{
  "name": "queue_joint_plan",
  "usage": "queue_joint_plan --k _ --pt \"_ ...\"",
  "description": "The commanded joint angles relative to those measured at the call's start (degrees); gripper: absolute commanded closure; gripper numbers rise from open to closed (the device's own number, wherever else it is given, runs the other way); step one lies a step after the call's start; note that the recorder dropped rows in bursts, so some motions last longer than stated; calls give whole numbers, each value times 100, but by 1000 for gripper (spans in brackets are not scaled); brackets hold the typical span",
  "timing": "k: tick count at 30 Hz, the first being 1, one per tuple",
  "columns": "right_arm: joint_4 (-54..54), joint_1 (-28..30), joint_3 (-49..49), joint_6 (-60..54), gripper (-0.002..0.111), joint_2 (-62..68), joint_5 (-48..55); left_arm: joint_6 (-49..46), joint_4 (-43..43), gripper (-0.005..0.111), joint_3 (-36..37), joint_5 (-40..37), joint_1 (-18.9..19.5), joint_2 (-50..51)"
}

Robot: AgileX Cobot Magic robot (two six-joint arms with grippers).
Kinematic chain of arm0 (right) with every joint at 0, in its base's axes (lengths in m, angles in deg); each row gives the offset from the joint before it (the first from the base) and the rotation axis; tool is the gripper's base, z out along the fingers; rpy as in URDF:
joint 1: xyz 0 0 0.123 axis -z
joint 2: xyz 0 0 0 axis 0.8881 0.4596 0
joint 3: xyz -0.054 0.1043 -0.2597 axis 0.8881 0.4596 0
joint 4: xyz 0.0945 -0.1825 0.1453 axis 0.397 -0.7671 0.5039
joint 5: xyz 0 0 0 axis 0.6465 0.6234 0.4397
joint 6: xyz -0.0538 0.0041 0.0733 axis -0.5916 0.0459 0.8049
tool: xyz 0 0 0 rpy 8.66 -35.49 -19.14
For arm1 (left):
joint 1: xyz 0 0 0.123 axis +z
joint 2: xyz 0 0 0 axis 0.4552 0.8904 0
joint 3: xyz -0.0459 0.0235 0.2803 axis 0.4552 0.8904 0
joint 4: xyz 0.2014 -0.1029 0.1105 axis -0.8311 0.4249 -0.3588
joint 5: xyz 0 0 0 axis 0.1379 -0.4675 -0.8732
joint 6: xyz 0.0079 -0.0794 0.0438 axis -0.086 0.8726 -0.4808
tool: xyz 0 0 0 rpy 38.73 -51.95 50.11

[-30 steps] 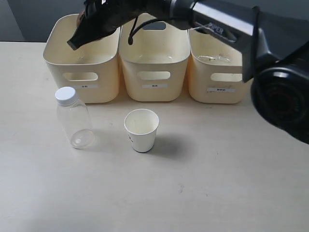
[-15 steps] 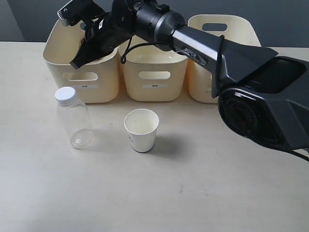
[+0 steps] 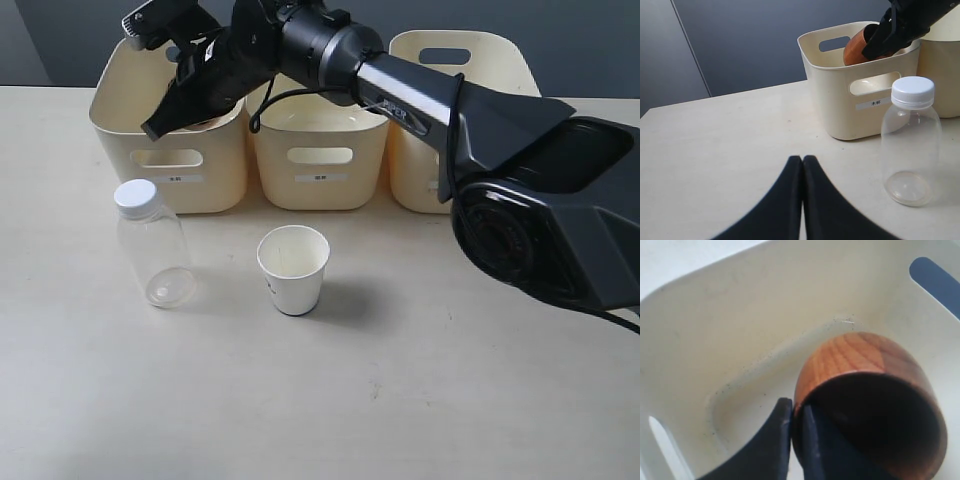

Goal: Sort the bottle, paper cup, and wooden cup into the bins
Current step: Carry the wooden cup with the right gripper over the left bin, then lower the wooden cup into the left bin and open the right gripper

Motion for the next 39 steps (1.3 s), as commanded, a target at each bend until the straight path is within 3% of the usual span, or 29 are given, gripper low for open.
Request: queue_joint_plan --k 1,8,30,39 --pt "-43 16 -65 52 108 -31 -82 11 6 107 7 -8 -20 -28" --pt "-101 16 -65 355 78 -31 -76 11 6 107 7 -8 -20 -28" --pt "-500 5 -65 496 79 -376 -85 11 6 107 7 -8 -20 -28" --pt "-530 -49 -65 236 79 -1224 1014 11 6 107 7 -8 -20 -28"
